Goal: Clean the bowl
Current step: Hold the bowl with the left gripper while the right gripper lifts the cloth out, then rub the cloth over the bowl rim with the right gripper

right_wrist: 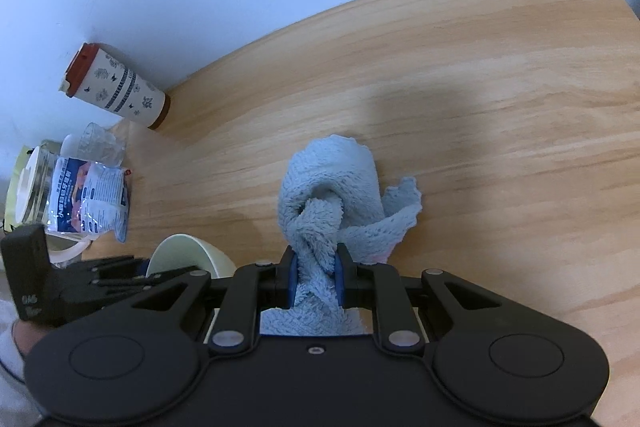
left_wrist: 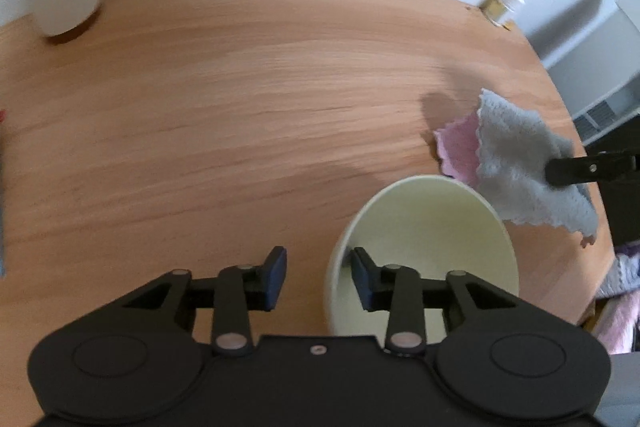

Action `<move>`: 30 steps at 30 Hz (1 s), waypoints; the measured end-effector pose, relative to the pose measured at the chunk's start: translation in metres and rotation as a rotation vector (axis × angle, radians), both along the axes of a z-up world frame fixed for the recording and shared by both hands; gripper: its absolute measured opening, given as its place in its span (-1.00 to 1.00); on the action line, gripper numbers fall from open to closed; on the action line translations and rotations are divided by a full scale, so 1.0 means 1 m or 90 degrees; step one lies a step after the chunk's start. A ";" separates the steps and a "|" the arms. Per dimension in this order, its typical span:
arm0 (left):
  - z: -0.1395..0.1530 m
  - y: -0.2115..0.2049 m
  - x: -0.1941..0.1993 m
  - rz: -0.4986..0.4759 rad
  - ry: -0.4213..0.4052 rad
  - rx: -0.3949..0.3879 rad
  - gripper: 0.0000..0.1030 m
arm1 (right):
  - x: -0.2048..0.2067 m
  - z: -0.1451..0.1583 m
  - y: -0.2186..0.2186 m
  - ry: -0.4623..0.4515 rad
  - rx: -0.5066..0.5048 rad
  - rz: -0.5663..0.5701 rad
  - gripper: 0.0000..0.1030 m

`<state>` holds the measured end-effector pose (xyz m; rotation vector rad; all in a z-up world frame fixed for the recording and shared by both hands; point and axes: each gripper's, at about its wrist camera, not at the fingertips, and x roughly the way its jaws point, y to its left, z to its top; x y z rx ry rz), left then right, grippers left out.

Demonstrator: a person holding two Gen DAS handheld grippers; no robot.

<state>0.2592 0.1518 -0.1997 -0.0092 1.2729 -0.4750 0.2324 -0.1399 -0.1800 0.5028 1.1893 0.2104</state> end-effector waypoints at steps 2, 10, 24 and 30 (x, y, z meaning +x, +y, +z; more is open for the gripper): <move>-0.002 -0.002 0.003 -0.017 0.014 0.000 -0.46 | -0.003 -0.002 -0.002 0.005 0.004 -0.005 -0.60; -0.007 -0.013 0.015 -0.078 0.046 -0.003 -0.50 | -0.007 -0.007 -0.003 0.014 0.007 -0.010 -0.58; 0.013 -0.009 -0.002 0.006 -0.074 -0.007 -0.82 | -0.001 -0.004 -0.001 0.006 -0.003 0.005 -0.58; 0.026 -0.015 -0.026 0.041 -0.190 0.045 -0.81 | 0.009 0.005 0.002 -0.017 -0.002 0.011 -0.59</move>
